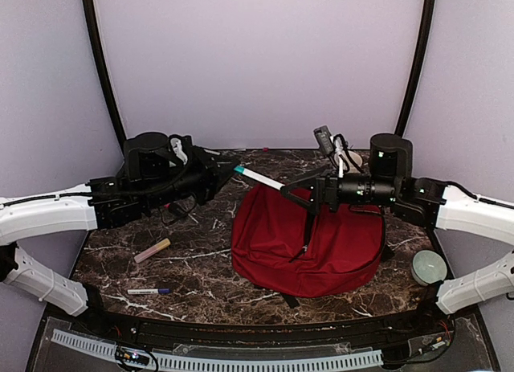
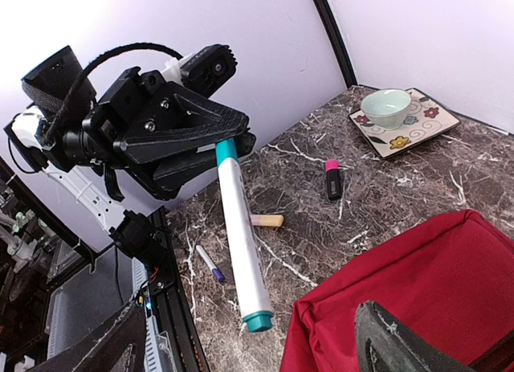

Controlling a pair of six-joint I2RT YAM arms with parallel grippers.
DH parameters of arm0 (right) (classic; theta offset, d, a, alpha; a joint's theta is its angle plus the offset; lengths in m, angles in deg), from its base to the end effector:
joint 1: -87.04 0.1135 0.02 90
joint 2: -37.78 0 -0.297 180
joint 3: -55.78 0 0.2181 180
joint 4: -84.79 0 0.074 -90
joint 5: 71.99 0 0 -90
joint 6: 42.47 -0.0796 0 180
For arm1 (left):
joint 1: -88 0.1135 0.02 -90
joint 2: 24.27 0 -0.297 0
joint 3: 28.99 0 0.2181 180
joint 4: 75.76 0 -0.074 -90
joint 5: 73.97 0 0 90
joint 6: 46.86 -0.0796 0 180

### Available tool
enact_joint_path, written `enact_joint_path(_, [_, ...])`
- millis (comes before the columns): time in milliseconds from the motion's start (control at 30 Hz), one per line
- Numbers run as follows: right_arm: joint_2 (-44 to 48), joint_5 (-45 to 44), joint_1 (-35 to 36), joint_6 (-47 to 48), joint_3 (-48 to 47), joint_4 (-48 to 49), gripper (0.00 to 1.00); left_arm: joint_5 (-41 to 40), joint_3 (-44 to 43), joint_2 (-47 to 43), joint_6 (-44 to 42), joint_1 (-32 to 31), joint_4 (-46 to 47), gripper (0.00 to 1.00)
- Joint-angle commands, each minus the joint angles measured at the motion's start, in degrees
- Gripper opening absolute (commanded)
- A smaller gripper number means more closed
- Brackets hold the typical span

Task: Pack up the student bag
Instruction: Pass from the left arm to the right

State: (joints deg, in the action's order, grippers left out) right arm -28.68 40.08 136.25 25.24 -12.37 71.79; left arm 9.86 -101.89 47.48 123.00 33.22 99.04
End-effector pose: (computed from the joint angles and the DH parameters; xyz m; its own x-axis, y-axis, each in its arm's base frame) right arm 0.1500 0.2196 0.3632 -0.4760 -0.0136 -0.8794 -0.8233 0.3584 0.4401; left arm 0.1787 -0.2384 0.3891 -0.7458 -0.6405 -0.1831 0.0920 0.1732 -0.9806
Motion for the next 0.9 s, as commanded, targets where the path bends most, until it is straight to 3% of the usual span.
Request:
enact_joint_path(0, [1.66, 1.3, -0.99, -3.6, 2.56, 10.7, 0.89, -1.51, 0.38, -1.0, 2.39, 0.47, 5.8, 0.0])
enact_joint_path(267, [-0.66, 5.0, -2.68, -9.91, 3.88, 20.23, 0.84, -0.97, 2.06, -1.25, 3.6, 0.49, 9.36, 0.0])
enact_joint_path(467, [-4.3, 9.05, -3.04, -13.92, 2.89, 25.26, 0.63, -0.34, 2.47, -1.38, 4.29, 0.51, 10.78, 0.0])
enact_joint_path(667, [-5.1, 7.99, -3.12, -14.79, 2.56, 25.66, 0.62, -0.06, 2.46, -1.89, 4.01, 0.54, 11.12, 0.0])
enact_joint_path(867, [-5.7, 9.57, -3.15, -16.72, 2.87, 28.41, 0.34, 0.16, 2.98, -2.25, 4.32, 0.53, 11.37, 0.0])
